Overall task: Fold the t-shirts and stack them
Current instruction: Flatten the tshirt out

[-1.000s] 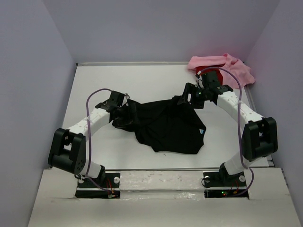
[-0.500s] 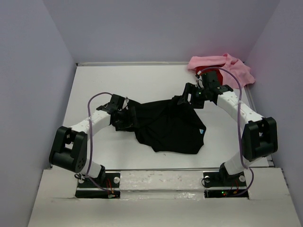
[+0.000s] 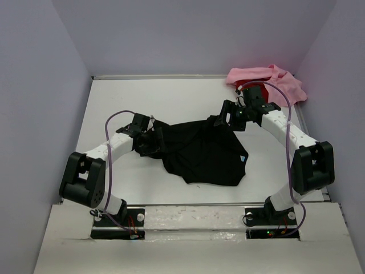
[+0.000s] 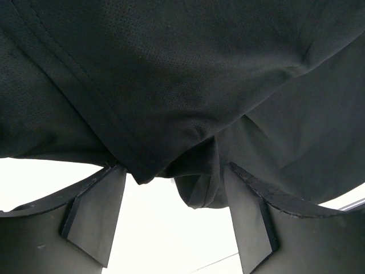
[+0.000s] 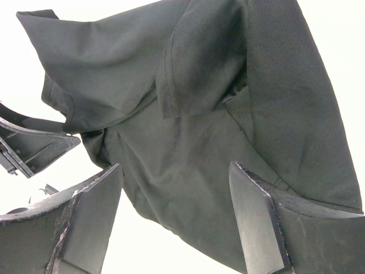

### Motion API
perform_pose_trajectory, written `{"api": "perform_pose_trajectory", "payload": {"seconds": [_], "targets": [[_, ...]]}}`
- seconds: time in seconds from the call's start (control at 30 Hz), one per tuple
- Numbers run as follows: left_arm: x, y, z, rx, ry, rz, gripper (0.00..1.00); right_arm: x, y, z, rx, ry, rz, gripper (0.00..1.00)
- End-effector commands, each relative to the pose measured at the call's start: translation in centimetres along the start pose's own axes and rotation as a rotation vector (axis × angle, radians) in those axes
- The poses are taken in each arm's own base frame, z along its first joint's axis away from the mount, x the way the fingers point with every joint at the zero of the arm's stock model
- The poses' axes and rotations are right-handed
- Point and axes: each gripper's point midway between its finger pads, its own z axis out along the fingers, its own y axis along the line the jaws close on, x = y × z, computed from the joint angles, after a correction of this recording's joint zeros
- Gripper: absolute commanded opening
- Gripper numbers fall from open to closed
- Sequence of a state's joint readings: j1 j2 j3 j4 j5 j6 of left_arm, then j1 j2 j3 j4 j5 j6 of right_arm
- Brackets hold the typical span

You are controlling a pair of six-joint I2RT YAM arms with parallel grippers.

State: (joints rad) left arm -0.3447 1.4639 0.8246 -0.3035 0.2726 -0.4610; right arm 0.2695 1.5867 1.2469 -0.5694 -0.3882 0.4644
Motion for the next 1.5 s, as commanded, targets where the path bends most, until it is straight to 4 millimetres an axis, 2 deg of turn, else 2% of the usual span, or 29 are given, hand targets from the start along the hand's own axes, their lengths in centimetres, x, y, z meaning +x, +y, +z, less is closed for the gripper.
{"api": "perform_pose_trajectory", "payload": {"seconds": [0.0,0.27,0.37,0.4,0.43,0.5,0.57,0.63,0.67,0.87,0.9,0.93,0.97,1.07,1.23,1.37,1.47], "targets": [[-0.6,-0.2,-0.3,0.011,-0.029,0.000,0.77,-1.1,1.1,-0.6,-0.021,-0.031,-0.030,0.80],[-1.0,-0.3,-1.0,0.006,-0.051,0.004,0.77,-1.1,1.1,-0.4,-0.022,-0.029,-0.026,0.80],[-0.9,-0.2,-0.8,0.006,-0.044,0.004,0.74,-1.1,1.1,-0.3,-0.021,-0.027,-0.025,0.80],[-0.9,-0.1,-0.7,0.004,-0.040,0.004,0.71,-1.2,1.1,-0.3,-0.024,-0.026,-0.026,0.80],[-0.9,-0.1,-0.7,0.005,-0.043,0.005,0.62,-1.1,1.2,-0.3,-0.024,-0.026,-0.026,0.79],[-0.9,-0.3,-0.8,0.011,-0.046,0.008,0.56,-1.2,1.1,-0.3,-0.021,-0.027,-0.025,0.80],[-0.6,-0.3,-0.5,0.027,-0.041,0.006,0.37,-1.2,1.1,-0.3,-0.021,-0.027,-0.023,0.79],[-0.3,-0.2,-0.1,0.031,-0.033,0.005,0.23,-1.1,1.1,-0.2,-0.023,-0.024,-0.023,0.80],[-0.2,-0.1,0.2,0.033,-0.029,0.004,0.20,-1.1,1.1,-0.2,-0.023,-0.024,-0.023,0.79],[0.8,0.7,1.3,0.017,0.004,0.003,0.20,-1.3,1.2,-0.4,-0.022,-0.032,-0.026,0.80],[1.0,0.9,1.5,0.013,0.011,0.006,0.15,-1.3,1.2,-0.4,-0.023,-0.032,-0.026,0.79],[1.1,1.0,1.6,0.010,0.017,0.006,0.05,-1.3,1.2,-0.4,-0.024,-0.030,-0.025,0.80],[1.1,1.0,1.5,0.007,0.015,0.006,0.00,-1.3,1.2,-0.4,-0.025,-0.031,-0.024,0.80],[0.7,0.9,1.1,-0.002,0.007,0.013,0.00,-1.0,1.2,-0.2,-0.028,-0.018,-0.016,0.80],[-1.7,-0.3,-0.6,0.007,-0.053,0.026,0.00,0.3,0.3,0.9,-0.025,0.018,0.013,0.79],[-3.3,-1.4,-1.8,0.021,-0.087,0.030,0.00,0.2,0.4,2.0,-0.031,0.031,0.013,0.79],[-4.3,-2.2,-2.5,0.031,-0.103,0.037,0.00,0.7,1.4,2.8,-0.053,0.057,0.019,0.78]]}}
